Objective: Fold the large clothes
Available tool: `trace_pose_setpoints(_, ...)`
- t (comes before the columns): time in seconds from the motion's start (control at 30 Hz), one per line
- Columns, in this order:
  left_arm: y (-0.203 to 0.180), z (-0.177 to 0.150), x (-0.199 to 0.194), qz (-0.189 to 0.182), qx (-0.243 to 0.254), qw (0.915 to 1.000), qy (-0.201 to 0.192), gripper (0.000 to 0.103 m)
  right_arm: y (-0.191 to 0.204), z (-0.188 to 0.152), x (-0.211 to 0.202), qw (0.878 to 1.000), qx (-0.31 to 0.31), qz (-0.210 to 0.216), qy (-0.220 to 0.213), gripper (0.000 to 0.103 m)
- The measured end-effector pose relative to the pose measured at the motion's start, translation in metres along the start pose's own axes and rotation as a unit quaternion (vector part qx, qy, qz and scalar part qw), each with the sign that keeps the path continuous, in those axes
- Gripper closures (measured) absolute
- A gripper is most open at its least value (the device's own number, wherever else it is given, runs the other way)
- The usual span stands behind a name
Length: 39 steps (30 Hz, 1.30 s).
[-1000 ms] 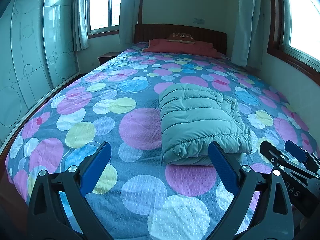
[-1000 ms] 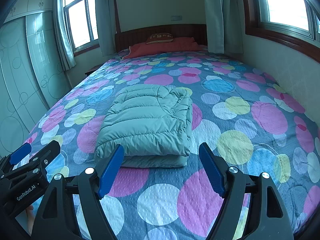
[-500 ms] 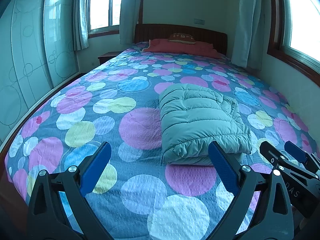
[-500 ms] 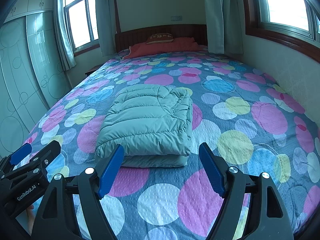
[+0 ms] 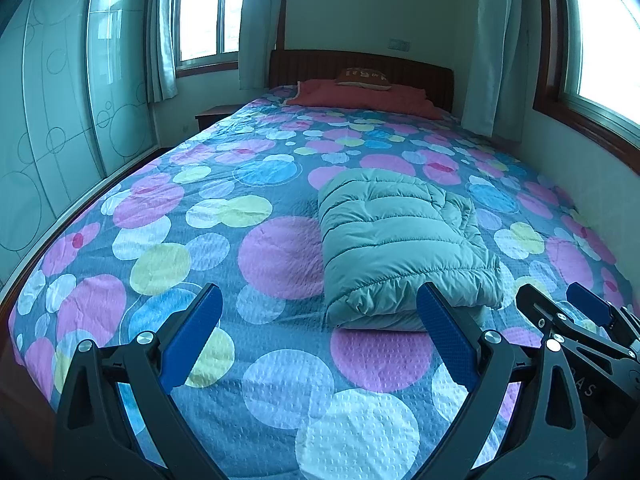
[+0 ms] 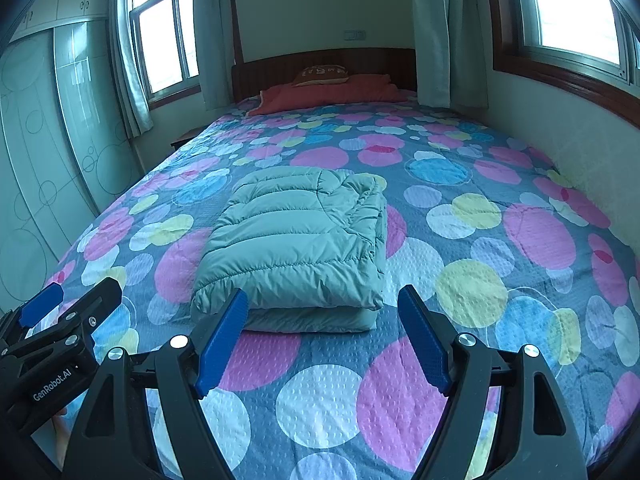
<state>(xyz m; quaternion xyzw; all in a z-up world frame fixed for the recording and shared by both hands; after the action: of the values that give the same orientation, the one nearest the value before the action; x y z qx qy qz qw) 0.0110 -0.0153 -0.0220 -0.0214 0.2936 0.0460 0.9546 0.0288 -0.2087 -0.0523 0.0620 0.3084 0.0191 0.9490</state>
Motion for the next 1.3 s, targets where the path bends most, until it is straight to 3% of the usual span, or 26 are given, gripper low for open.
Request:
trace_pose_setpoints(0.5, 0.001, 0.001, -0.008, -0.004, -0.007, 0.9999, -0.009, 0.006, 0.001, -0.002, -0.001, 1.0, -0.004, -0.003, 0.003, 0.027)
trace_pose_setpoints(0.87, -0.001, 0.004, -0.01, -0.012, -0.002, 0.9997, -0.019, 0.006, -0.001, 0.001, -0.004, 1.0, -0.007, -0.006, -0.003, 0.021)
trace_pose_setpoints(1.3, 0.004, 0.003, 0.006, -0.021, -0.021, 0.9996, -0.001, 0.005, -0.01, 0.001, 0.008, 1.0, -0.005, -0.01, 0.007, 0.019)
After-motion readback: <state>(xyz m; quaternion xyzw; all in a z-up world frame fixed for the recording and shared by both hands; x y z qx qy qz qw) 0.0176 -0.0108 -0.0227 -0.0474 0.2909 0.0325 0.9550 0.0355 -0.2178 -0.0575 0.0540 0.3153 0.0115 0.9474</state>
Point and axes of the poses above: each gripper's, at about its wrist camera, not at the fingertips, and x roughly the way its jaws point, y to its left, z to its top, the point moved 1 cm from there along x, roughly the way its jaws point
